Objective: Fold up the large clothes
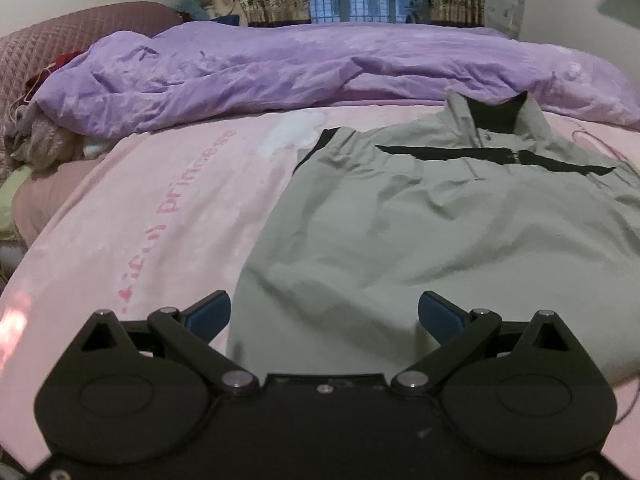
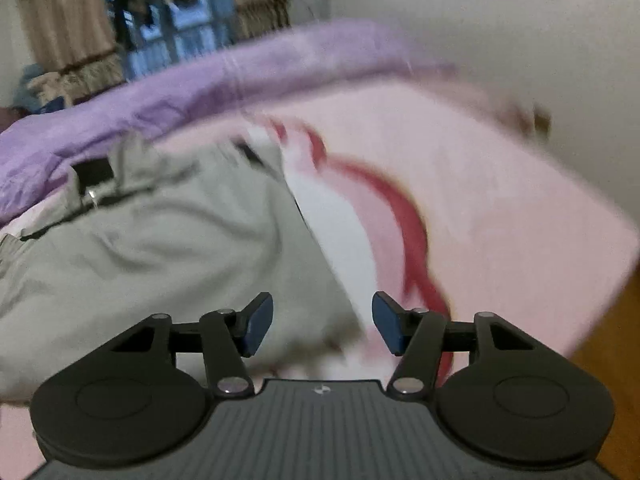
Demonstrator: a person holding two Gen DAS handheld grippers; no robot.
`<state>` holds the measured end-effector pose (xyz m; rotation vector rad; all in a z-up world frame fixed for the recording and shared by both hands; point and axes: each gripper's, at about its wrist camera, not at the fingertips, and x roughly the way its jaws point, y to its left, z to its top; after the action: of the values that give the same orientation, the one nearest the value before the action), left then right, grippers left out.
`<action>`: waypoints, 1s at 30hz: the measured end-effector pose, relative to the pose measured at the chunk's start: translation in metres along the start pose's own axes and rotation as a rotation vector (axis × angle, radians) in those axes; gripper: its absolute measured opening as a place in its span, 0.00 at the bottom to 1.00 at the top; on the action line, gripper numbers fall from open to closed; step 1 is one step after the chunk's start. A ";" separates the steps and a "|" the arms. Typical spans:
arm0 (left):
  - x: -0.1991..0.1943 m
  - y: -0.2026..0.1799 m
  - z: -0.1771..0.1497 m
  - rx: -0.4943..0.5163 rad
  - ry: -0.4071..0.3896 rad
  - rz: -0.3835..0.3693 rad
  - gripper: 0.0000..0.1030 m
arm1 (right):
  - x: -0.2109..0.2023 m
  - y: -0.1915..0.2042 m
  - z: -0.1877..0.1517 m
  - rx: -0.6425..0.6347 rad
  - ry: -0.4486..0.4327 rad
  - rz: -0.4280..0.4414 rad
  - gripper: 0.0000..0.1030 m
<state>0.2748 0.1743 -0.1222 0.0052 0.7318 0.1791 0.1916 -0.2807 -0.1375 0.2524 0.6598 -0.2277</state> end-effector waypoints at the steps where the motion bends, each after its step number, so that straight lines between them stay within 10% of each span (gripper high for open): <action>1: -0.002 -0.002 0.000 0.003 -0.003 -0.007 0.99 | 0.005 -0.006 -0.006 0.032 0.034 0.018 0.62; 13: 0.004 0.000 -0.012 0.041 0.036 0.026 0.99 | 0.070 -0.036 0.024 0.346 0.059 0.247 0.66; 16: 0.004 0.003 -0.011 0.027 0.036 0.030 0.99 | 0.082 -0.029 0.034 0.308 0.065 0.251 0.61; 18: 0.004 0.001 -0.010 0.032 0.032 0.026 0.99 | 0.086 -0.019 0.035 0.252 0.095 0.282 0.36; 30: 0.007 -0.009 -0.008 0.066 0.033 0.009 0.99 | 0.110 -0.019 0.054 0.119 0.197 0.451 0.43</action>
<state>0.2765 0.1659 -0.1335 0.0684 0.7705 0.1640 0.3018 -0.3287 -0.1680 0.5345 0.7665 0.1939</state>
